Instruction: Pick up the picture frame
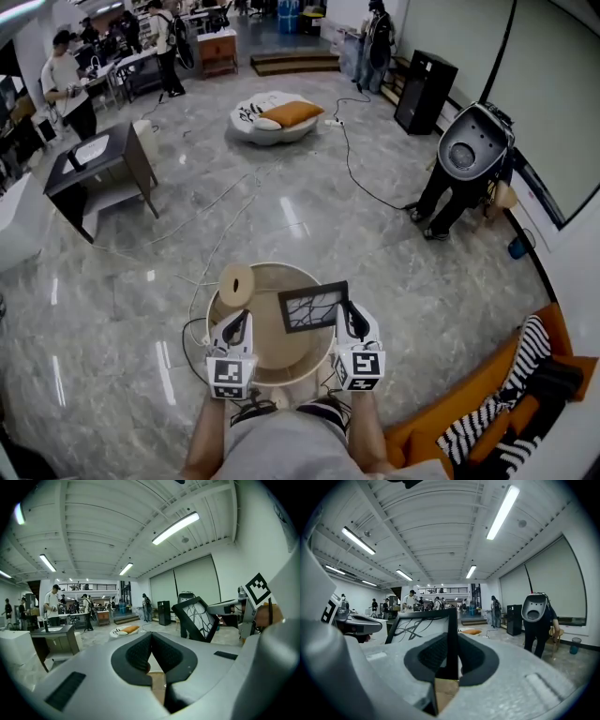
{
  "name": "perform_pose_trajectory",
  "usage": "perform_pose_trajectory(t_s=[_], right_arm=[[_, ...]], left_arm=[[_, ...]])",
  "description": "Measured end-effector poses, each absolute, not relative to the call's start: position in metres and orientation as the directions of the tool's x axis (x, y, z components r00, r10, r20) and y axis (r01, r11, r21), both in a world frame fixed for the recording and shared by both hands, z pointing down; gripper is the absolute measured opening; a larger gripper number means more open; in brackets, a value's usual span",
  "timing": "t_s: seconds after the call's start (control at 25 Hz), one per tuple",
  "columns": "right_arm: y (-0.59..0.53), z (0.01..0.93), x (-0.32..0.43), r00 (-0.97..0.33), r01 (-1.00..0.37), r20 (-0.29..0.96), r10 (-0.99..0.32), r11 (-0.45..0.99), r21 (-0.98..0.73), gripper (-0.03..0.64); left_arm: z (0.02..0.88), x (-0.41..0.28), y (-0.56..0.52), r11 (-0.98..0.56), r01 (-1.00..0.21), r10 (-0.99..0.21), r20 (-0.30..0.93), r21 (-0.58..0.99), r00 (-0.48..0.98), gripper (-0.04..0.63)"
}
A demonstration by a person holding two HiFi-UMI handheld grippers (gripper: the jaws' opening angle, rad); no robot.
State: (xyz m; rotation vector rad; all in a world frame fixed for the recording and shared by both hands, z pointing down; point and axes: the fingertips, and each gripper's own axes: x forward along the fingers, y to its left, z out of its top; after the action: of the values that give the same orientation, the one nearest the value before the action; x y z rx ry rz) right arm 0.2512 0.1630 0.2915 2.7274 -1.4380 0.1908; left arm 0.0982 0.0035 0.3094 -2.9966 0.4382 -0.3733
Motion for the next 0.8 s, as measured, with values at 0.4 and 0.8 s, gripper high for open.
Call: perform_pose_trajectory(t_s=[0.4, 0.8], right_arm=[[0.1626, 0.2892, 0.2495, 0.558, -0.825, 0.128, -0.820, -0.565, -0.019, 0.066], [0.1614, 0.2912, 0.2512, 0.546, -0.833, 0.144, -0.826, -0.553, -0.018, 0.066]], left_arm=[[0.3067, 0.0949, -0.0031, -0.951, -0.282, -0.304, 0.223, -0.127, 0.926, 0.017], [0.3064, 0.0984, -0.0051, -0.948, -0.292, -0.314, 0.228, -0.124, 0.922, 0.017]])
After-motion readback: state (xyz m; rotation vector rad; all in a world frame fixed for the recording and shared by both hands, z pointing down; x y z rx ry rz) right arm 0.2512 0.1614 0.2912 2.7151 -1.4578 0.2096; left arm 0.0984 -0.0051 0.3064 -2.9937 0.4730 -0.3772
